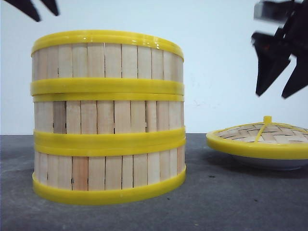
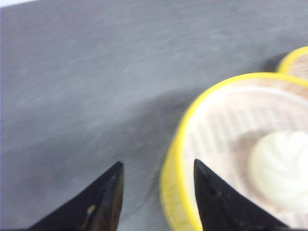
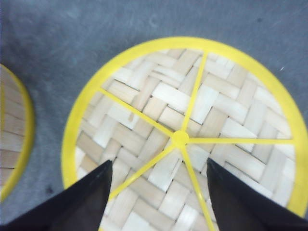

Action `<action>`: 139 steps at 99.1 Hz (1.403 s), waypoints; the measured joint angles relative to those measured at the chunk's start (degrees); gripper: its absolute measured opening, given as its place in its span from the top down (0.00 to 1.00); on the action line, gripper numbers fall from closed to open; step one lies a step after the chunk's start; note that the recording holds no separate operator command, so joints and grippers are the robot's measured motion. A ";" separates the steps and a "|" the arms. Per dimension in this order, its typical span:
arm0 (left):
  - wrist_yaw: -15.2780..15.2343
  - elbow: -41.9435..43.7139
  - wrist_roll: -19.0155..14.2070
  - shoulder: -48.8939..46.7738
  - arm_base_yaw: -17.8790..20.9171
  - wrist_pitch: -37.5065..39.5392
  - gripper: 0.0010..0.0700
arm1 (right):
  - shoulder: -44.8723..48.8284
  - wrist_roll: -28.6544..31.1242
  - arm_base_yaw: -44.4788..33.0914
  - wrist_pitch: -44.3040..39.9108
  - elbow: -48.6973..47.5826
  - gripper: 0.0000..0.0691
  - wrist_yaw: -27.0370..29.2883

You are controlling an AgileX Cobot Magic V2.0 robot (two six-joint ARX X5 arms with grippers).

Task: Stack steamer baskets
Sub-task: 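Move the right gripper to the woven lid and grip its center knob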

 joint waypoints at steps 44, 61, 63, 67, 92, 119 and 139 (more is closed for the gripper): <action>-1.20 0.00 0.44 -0.96 7.26 -2.36 0.62 | 8.81 0.00 0.00 5.68 -0.02 0.48 0.31; -1.18 0.00 0.55 -0.96 7.23 -2.36 0.62 | 9.09 0.00 0.00 5.90 -0.02 0.60 1.81; -1.18 0.00 0.55 -0.96 7.23 -2.36 0.62 | 9.09 0.00 0.00 5.97 0.00 0.62 1.86; -1.20 0.00 0.55 -0.96 7.23 -2.36 0.62 | 9.14 0.00 -0.02 6.10 0.00 0.63 1.90; -1.18 0.00 0.55 -0.96 7.23 -2.36 0.62 | 9.20 0.00 -0.02 6.95 0.00 0.65 1.77; -1.20 0.00 0.55 -0.96 7.23 -2.36 0.62 | 9.27 0.00 -0.02 7.23 -0.02 0.65 1.77; -1.20 0.00 0.57 -0.96 7.23 -2.34 0.62 | 9.53 0.00 0.00 8.81 -0.02 0.80 1.70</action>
